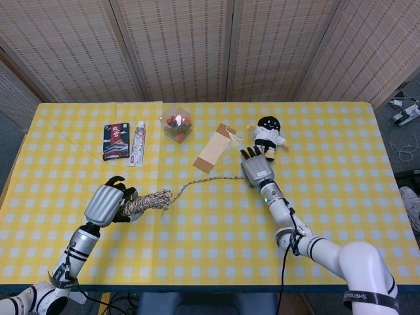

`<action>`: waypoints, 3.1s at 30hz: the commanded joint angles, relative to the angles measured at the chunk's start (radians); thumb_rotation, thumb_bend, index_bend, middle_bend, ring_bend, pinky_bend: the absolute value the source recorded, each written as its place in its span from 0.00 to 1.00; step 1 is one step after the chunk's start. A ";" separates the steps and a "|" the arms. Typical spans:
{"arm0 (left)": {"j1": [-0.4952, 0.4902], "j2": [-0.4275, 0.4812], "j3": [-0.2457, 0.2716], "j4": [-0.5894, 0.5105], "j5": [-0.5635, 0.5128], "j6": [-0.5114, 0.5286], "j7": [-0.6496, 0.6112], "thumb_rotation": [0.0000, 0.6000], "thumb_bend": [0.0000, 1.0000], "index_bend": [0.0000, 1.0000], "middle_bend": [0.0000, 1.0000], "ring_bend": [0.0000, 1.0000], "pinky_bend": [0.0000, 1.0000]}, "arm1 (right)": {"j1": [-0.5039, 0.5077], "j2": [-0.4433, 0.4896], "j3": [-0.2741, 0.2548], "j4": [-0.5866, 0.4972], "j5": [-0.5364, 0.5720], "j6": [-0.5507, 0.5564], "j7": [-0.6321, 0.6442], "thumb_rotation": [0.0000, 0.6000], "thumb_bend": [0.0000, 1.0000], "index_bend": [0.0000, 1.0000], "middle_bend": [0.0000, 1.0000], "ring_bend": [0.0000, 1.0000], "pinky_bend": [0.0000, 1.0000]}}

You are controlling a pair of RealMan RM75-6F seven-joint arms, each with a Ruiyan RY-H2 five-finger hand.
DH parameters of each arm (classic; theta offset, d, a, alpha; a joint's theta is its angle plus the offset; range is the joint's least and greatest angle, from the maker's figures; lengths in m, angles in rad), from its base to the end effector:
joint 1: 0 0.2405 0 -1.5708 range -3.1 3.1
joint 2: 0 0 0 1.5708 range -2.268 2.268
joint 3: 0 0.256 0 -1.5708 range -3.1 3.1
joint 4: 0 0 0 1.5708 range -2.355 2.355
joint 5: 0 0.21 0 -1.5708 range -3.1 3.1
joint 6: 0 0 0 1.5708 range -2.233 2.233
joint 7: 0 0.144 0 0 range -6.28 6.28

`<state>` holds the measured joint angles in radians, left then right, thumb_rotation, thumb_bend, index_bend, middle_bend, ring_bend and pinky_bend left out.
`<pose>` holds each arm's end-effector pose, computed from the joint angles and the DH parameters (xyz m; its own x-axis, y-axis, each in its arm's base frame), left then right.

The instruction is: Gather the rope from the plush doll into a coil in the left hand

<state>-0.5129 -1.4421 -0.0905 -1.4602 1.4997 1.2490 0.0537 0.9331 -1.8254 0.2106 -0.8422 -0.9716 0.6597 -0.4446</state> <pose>-0.2029 0.2962 0.0406 0.3390 0.0762 0.9377 0.8678 -0.4103 -0.2803 -0.1725 -0.4258 -0.0701 0.6796 -0.2929 0.6726 -0.7323 -0.3248 0.5985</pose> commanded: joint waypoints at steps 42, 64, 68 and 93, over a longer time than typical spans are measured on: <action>-0.020 0.026 -0.131 -0.021 -0.162 -0.023 -0.028 0.78 0.23 0.74 0.75 0.53 0.23 | -0.086 0.231 -0.008 -0.353 -0.096 0.161 0.037 1.00 0.44 0.61 0.16 0.00 0.00; -0.158 -0.089 -0.250 -0.094 -0.537 -0.049 0.441 0.62 0.23 0.74 0.75 0.54 0.23 | -0.037 0.501 0.096 -0.999 -0.310 0.317 -0.002 1.00 0.45 0.62 0.17 0.00 0.00; -0.174 -0.118 -0.235 -0.103 -0.533 -0.044 0.461 0.62 0.23 0.74 0.75 0.54 0.23 | 0.016 0.482 0.150 -1.023 -0.245 0.301 -0.025 1.00 0.45 0.62 0.17 0.00 0.00; -0.128 -0.142 -0.098 -0.267 -0.129 0.071 0.208 0.60 0.23 0.74 0.75 0.54 0.23 | 0.211 0.358 0.209 -0.810 0.166 0.317 -0.132 1.00 0.45 0.62 0.18 0.00 0.00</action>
<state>-0.6529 -1.5915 -0.1953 -1.7138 1.3280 1.2976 0.3087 1.1482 -1.4657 0.4308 -1.6771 -0.8232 0.9768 -0.5886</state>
